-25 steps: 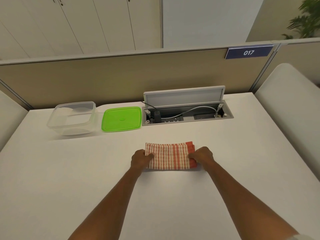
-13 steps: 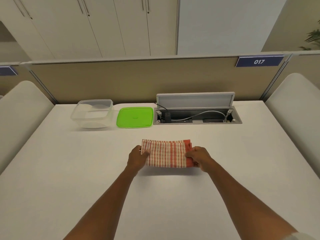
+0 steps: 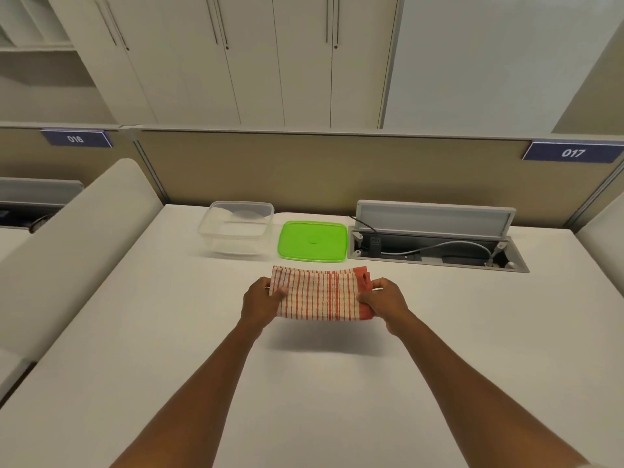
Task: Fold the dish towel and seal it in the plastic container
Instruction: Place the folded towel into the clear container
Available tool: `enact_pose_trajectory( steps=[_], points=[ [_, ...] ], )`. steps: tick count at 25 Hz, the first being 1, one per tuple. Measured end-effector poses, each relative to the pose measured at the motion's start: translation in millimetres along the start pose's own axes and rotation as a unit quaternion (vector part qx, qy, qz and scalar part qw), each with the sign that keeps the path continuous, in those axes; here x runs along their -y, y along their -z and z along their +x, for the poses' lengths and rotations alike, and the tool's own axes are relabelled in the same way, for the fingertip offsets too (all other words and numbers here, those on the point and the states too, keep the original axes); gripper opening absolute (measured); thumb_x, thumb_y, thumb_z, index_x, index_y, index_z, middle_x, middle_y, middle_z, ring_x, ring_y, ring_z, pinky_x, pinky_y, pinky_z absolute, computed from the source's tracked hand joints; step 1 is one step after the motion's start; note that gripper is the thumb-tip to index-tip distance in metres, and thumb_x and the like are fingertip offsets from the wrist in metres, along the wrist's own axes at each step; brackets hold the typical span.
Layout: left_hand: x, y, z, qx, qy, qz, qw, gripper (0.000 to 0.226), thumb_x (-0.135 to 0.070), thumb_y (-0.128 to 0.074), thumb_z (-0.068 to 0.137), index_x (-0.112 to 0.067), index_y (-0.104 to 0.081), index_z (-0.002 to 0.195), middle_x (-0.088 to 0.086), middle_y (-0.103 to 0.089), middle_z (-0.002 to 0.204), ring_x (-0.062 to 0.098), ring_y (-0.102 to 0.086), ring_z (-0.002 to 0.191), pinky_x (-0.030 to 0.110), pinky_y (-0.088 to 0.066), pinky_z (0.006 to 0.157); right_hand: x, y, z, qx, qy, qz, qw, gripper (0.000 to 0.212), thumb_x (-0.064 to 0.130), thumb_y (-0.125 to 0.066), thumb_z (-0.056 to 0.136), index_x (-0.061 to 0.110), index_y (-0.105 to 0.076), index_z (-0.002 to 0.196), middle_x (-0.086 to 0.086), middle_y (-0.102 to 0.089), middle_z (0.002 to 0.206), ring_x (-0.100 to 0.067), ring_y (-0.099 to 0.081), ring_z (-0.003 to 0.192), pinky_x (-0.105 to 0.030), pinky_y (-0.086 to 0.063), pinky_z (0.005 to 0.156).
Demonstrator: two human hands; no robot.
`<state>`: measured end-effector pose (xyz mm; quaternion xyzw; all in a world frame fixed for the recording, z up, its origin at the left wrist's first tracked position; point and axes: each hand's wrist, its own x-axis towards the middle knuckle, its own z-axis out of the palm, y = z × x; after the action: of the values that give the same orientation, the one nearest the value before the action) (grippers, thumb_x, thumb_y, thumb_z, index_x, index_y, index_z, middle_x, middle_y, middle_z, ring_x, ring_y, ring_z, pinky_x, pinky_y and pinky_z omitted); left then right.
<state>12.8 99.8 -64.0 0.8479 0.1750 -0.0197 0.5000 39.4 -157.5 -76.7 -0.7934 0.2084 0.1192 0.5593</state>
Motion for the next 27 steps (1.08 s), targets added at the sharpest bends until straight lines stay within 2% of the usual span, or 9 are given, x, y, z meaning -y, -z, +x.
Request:
enact_pose_trajectory(
  steps=[6, 10, 15, 19, 23, 27],
  points=[
    [9.8, 63.7, 54.7, -0.011, -0.026, 0.034, 0.999, 0.029, -0.025, -0.067, 0.089, -0.003, -0.065, 0.108, 0.011, -0.072, 0.105, 0.03, -0.066, 0.098, 0.049, -0.055, 0.086, 43.7, -68.4, 13.7, -0.023, 0.024, 0.022, 0.999, 0.023, 0.021, -0.068, 0.088, 0.011, -0.058, 0.105, -0.012, -0.069, 0.108, -0.028, -0.069, 0.095, -0.05, -0.057, 0.087],
    [12.9, 102.9, 98.3, -0.005, -0.041, 0.05, 0.998, 0.032, -0.027, -0.063, 0.093, -0.005, -0.062, 0.116, 0.011, -0.07, 0.114, 0.029, -0.067, 0.101, 0.046, -0.057, 0.089, 79.3, -114.8, 28.1, -0.015, 0.029, 0.009, 0.999, 0.023, 0.016, -0.065, 0.086, 0.011, -0.057, 0.108, -0.011, -0.068, 0.109, -0.027, -0.068, 0.096, -0.048, -0.057, 0.086],
    [9.5, 139.7, 152.0, -0.031, -0.063, 0.057, 0.996, 0.033, -0.026, -0.062, 0.094, -0.007, -0.059, 0.121, 0.012, -0.067, 0.12, 0.03, -0.066, 0.106, 0.047, -0.056, 0.092, 129.8, -160.3, 46.6, -0.02, 0.063, 0.008, 0.998, 0.027, 0.013, -0.065, 0.082, 0.013, -0.056, 0.107, -0.012, -0.068, 0.107, -0.027, -0.068, 0.093, -0.04, -0.055, 0.077],
    [0.0, 162.7, 200.0, -0.048, -0.097, 0.085, 0.991, 0.032, -0.026, -0.063, 0.093, -0.009, -0.06, 0.12, 0.009, -0.068, 0.12, 0.028, -0.067, 0.105, 0.043, -0.057, 0.09, 169.7, -184.9, 75.2, -0.026, 0.087, -0.017, 0.996, 0.03, 0.011, -0.065, 0.079, 0.012, -0.057, 0.109, -0.014, -0.069, 0.106, -0.029, -0.067, 0.095, -0.041, -0.054, 0.079],
    [-6.6, 173.5, 242.5, -0.064, -0.111, 0.098, 0.987, 0.029, -0.028, -0.065, 0.092, -0.012, -0.062, 0.116, 0.005, -0.071, 0.114, 0.023, -0.068, 0.096, 0.034, -0.055, 0.078, 201.1, -197.4, 104.5, -0.024, 0.101, -0.037, 0.994, 0.033, 0.012, -0.064, 0.079, 0.012, -0.058, 0.112, -0.012, -0.069, 0.107, -0.027, -0.066, 0.097, -0.038, -0.053, 0.078],
    [-8.7, 173.8, 281.5, -0.075, -0.136, 0.134, 0.979, 0.023, -0.03, -0.065, 0.091, -0.017, -0.064, 0.11, 0.0, -0.072, 0.106, 0.009, -0.059, 0.08, 0.023, -0.043, 0.065, 218.4, -216.8, 133.4, -0.049, 0.111, -0.056, 0.991, 0.028, 0.012, -0.066, 0.078, 0.012, -0.059, 0.106, -0.009, -0.068, 0.107, -0.024, -0.065, 0.096, -0.033, -0.052, 0.075]
  ],
)
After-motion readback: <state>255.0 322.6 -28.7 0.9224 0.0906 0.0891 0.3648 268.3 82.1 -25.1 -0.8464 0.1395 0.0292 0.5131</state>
